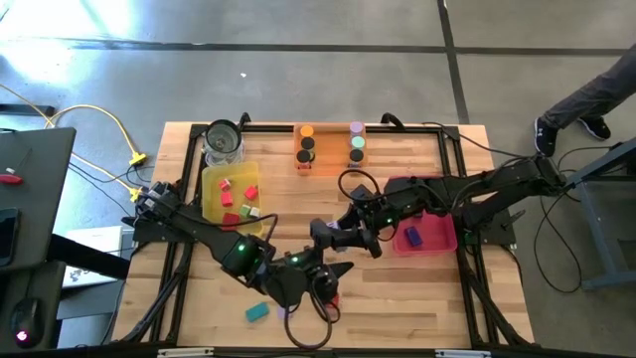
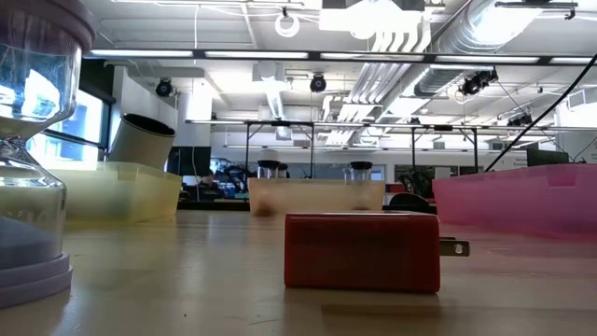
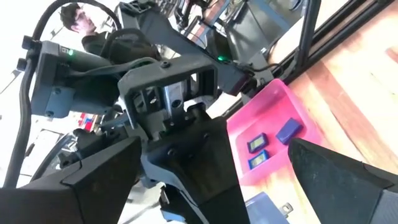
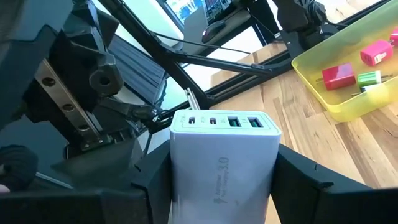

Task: Pick & Place Office items
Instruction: Put the blue charger in the yellow bin

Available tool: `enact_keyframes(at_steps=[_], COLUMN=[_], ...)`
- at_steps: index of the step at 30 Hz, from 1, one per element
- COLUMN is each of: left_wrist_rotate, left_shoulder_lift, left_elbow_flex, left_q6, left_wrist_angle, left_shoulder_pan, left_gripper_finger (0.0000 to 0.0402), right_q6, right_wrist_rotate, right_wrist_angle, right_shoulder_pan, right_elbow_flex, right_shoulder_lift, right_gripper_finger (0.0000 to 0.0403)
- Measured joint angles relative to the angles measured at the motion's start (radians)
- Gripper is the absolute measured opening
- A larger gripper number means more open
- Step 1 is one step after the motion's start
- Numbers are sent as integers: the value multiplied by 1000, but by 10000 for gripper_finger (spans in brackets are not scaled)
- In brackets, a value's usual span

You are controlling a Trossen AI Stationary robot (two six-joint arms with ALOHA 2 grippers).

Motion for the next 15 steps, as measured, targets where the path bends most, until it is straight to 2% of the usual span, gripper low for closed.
enact_keyframes(at_steps=[4, 15], left_wrist_rotate=[1, 93], left_shoulder_lift=[0, 0], left_elbow_flex=[0, 0], left_q6=[-2, -32], left_wrist_angle=[-4, -1], left_shoulder_pan=[0, -4], left_gripper_finger=[398, 398], right_q6=[0, 0], right_wrist_rotate=[0, -13], right_wrist_angle=[-1, 0], right_shoulder_pan=[0, 0], right_elbow_flex=[0, 1], right_shoulder_lift=[0, 0], right_gripper_finger=[198, 198])
